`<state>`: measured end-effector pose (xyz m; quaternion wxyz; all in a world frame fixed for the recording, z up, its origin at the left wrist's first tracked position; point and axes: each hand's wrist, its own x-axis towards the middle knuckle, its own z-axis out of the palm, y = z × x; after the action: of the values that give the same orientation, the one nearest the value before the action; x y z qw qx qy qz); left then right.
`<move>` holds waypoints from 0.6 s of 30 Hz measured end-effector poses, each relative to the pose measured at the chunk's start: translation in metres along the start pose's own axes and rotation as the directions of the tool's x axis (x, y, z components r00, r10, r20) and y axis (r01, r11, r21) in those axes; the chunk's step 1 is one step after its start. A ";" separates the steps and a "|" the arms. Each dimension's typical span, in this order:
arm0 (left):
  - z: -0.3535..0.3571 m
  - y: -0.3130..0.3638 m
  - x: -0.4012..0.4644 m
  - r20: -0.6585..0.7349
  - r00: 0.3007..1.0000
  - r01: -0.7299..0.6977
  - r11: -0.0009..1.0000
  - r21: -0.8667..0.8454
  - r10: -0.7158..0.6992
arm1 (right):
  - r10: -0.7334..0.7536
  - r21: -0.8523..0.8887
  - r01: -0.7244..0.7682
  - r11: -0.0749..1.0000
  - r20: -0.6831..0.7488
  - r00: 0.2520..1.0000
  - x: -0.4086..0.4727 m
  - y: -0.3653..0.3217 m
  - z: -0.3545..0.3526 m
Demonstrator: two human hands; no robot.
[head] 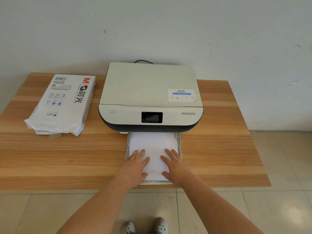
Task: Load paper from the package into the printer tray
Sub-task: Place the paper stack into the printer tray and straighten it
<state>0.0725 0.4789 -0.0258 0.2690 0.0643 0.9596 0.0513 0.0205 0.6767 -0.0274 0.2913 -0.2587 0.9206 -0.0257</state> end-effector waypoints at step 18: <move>-0.009 -0.003 -0.004 0.033 0.986 -0.165 0.979 0.124 0.162 | -0.091 -0.012 0.091 0.996 0.008 0.996 -0.007 0.004 0.000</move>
<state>0.0709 0.4749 -0.0166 0.2704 0.1602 0.9493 0.0117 0.0233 0.6838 -0.0246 0.2917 -0.3024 0.9069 -0.0322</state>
